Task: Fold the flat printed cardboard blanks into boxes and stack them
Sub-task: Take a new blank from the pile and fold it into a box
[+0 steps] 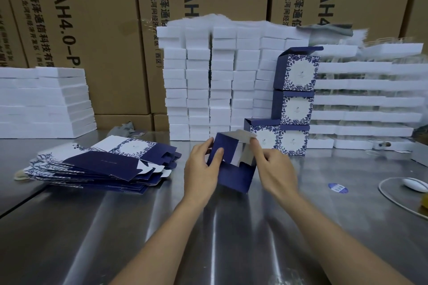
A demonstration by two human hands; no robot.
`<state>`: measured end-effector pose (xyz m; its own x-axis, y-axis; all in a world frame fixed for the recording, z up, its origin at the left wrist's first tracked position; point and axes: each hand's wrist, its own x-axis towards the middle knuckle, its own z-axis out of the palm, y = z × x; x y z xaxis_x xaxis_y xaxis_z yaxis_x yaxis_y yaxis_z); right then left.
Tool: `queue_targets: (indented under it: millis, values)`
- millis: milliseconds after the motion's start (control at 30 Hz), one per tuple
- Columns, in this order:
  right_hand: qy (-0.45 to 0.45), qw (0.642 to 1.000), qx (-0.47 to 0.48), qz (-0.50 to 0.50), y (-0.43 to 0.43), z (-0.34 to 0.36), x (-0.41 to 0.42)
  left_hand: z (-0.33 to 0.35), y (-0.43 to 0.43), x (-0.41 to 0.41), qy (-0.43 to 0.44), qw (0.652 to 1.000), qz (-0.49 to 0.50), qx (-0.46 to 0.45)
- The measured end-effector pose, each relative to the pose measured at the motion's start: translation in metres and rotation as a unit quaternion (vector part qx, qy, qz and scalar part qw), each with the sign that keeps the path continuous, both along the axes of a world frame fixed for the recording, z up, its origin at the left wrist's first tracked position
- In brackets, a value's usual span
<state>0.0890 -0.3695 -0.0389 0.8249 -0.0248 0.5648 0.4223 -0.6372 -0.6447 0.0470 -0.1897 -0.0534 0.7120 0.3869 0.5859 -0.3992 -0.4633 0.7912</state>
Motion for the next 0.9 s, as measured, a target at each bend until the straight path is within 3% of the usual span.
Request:
queue_targets:
  millis: [100,233,333,433,567,633,733,800,900]
  values:
    - [-0.037,0.999,0.011,0.005,0.003,0.001,-0.003,-0.003,0.005,0.001,0.005,0.995,0.080,0.052]
    - [-0.114,0.990,0.032,0.073,0.012,0.001,-0.011,-0.002,0.012,0.004,0.037,0.987,0.158,0.003]
    - [-0.188,0.978,-0.002,0.089,0.022,-0.001,-0.017,-0.002,0.018,0.010,0.054,0.977,0.142,-0.148]
    - [-0.247,0.965,-0.016,0.089,0.031,-0.001,-0.023,-0.003,0.020,0.014,0.038,0.937,0.070,-0.339]
    - [-0.297,0.952,0.005,0.077,0.040,-0.004,-0.026,-0.003,0.019,0.012,0.027,0.887,0.030,-0.460]
    - [-0.232,0.966,0.067,0.090,0.046,-0.009,-0.032,-0.002,0.016,0.011,0.055,0.862,-0.010,-0.504]
    - [0.011,0.977,0.179,0.115,0.054,-0.014,-0.034,0.002,0.008,0.007,0.093,0.831,-0.084,-0.542]
    - [0.150,0.953,0.205,0.166,0.056,-0.015,-0.031,0.003,0.002,0.007,0.073,0.819,-0.103,-0.560]
    - [0.208,0.914,0.269,0.223,0.056,-0.015,-0.027,0.002,-0.008,0.006,0.073,0.828,-0.113,-0.544]
